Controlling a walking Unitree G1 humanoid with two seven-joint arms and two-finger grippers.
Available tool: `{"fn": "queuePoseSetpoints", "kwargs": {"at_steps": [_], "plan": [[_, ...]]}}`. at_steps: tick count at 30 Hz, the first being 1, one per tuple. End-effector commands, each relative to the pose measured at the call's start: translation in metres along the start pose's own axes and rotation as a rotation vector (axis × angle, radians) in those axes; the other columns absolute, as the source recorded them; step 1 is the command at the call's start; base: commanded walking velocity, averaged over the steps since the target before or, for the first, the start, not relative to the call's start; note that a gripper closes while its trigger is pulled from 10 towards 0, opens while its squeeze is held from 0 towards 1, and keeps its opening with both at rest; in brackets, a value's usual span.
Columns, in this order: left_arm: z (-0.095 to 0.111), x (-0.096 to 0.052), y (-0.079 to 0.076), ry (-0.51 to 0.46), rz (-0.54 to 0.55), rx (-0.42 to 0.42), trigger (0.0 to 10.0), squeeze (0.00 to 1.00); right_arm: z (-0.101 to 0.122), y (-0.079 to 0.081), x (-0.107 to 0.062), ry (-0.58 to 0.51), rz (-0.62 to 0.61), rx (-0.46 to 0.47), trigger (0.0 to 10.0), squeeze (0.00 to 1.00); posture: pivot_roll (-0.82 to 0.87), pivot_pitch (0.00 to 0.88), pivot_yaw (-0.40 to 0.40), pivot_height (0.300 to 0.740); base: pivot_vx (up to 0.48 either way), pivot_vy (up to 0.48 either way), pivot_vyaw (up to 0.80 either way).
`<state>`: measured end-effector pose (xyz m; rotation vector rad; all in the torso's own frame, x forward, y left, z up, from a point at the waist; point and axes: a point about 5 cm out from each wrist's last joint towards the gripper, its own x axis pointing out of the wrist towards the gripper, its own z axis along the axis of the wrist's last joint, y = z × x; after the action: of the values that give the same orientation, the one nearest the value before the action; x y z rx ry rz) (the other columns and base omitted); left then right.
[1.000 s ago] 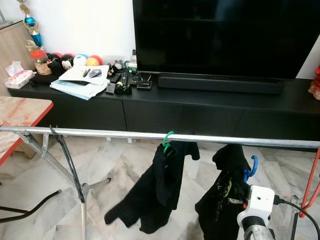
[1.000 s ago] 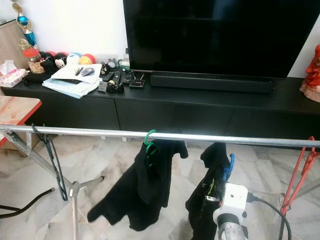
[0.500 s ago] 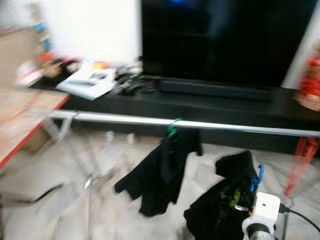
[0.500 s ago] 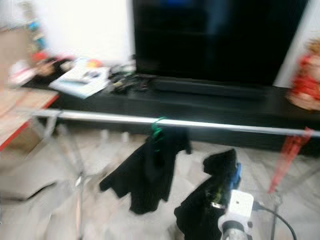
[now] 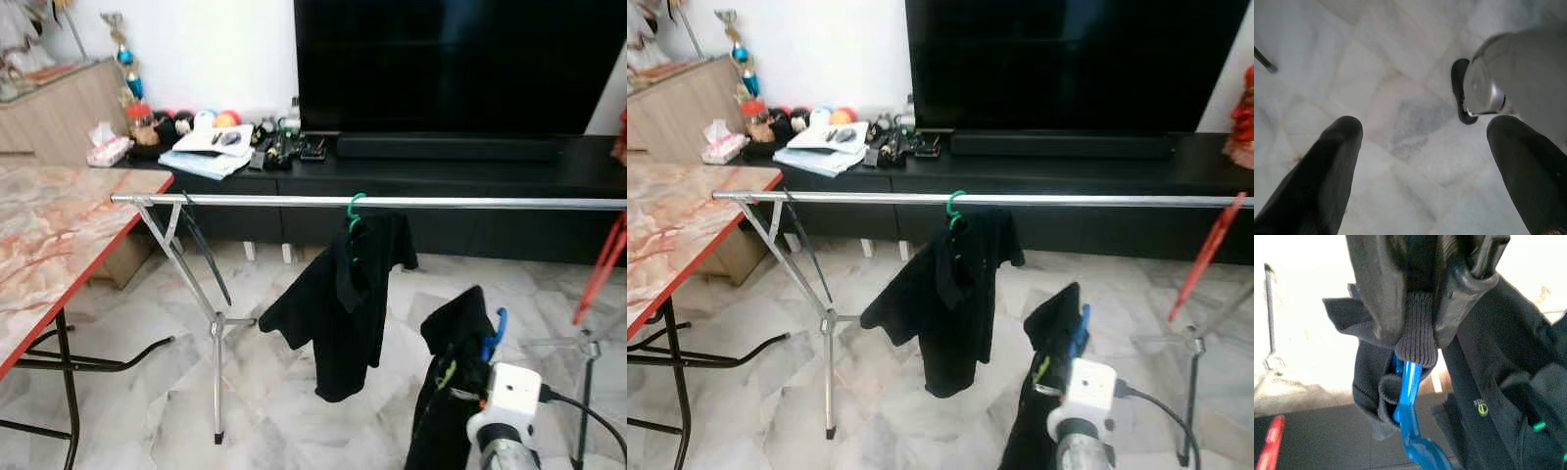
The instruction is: Hang hanger
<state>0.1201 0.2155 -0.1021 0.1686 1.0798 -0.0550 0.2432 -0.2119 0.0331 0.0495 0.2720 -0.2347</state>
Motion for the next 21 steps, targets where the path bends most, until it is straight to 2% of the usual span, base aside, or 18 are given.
{"fn": "queuePoseSetpoints", "kwargs": {"at_steps": [1,21], "plan": [[-0.0074,-0.0018,0.0028,0.025,0.010,-0.003,10.0,0.00,0.0078,0.0074,0.0013,-0.036,0.020,0.008,10.0,0.00,0.06,0.013,0.015,0.740,-0.292,0.000,0.00],[-0.0069,-0.0015,0.0018,0.026,0.005,-0.009,10.0,0.00,0.0069,0.0052,0.0029,-0.017,0.011,-0.007,10.0,0.00,0.06,0.021,0.008,0.740,-0.299,0.000,0.00]]}}
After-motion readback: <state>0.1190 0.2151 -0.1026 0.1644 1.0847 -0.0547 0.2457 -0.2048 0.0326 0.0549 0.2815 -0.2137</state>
